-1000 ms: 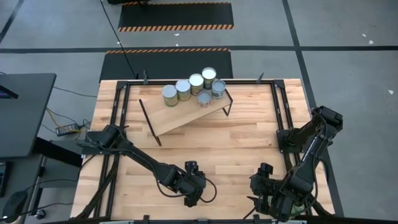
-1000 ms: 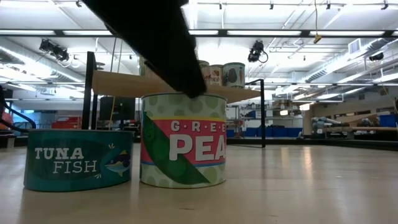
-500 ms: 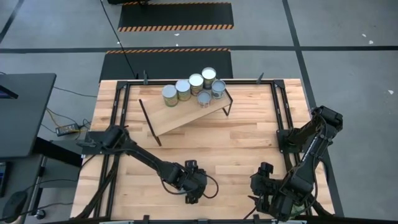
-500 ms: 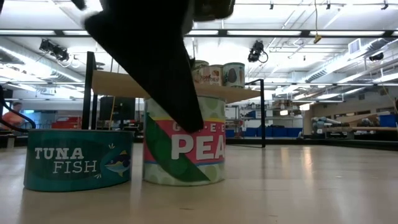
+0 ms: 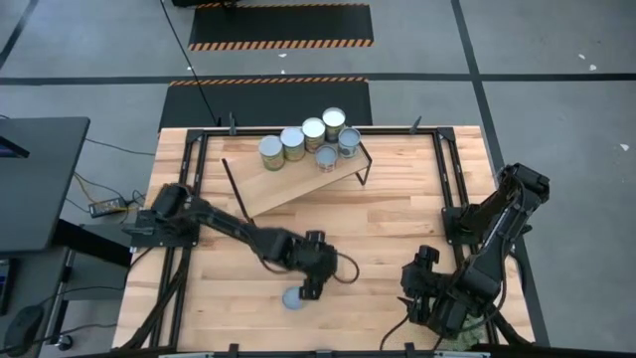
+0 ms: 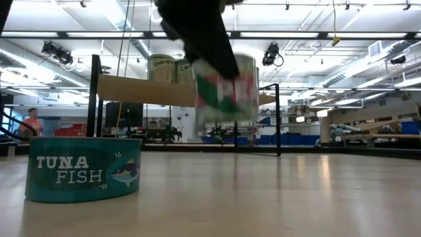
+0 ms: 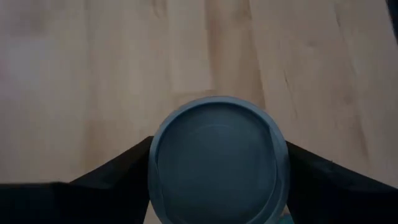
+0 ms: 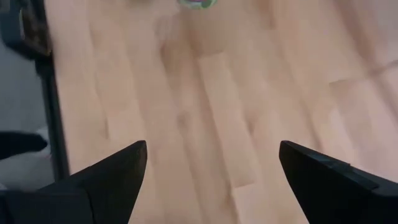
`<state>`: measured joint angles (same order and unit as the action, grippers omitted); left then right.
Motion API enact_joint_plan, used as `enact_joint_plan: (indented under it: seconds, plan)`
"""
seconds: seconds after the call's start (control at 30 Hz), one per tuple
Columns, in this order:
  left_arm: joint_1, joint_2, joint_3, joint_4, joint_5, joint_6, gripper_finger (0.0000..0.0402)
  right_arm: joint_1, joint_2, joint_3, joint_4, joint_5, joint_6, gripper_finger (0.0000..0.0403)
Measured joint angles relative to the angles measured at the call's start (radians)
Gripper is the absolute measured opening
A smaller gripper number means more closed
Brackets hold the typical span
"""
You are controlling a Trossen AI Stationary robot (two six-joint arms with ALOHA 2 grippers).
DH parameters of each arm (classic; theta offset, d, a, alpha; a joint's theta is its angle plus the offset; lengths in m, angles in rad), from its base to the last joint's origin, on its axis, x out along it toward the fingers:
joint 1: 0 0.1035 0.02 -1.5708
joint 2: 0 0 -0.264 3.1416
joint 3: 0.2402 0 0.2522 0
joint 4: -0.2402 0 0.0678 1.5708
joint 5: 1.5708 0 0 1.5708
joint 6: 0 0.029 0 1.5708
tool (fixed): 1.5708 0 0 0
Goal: Pick and place cans onto a shelf
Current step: Put the canned green peas on the shelf
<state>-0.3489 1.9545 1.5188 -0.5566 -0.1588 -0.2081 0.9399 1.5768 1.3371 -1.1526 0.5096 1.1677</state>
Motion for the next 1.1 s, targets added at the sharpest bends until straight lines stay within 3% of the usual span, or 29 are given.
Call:
enact_joint_plan:
  seconds: [0.33, 0.83, 1.1]
  plan:
    - [0.207, -0.169, 0.0, -0.122, 0.027, 0.306, 0.0288, -0.124, -0.081, 0.0, -0.049, 0.134, -0.094, 0.0373]
    - [0.509, -0.279, 0.0, -0.266, 0.24, 0.581, 0.0288, -0.324, -0.108, 0.0, -0.022, 0.073, -0.198, 0.0373]
    - [0.623, -0.279, 0.0, -0.28, 0.254, 0.648, 0.0289, -0.385, -0.112, 0.0, 0.031, 0.026, -0.27, 0.0373]
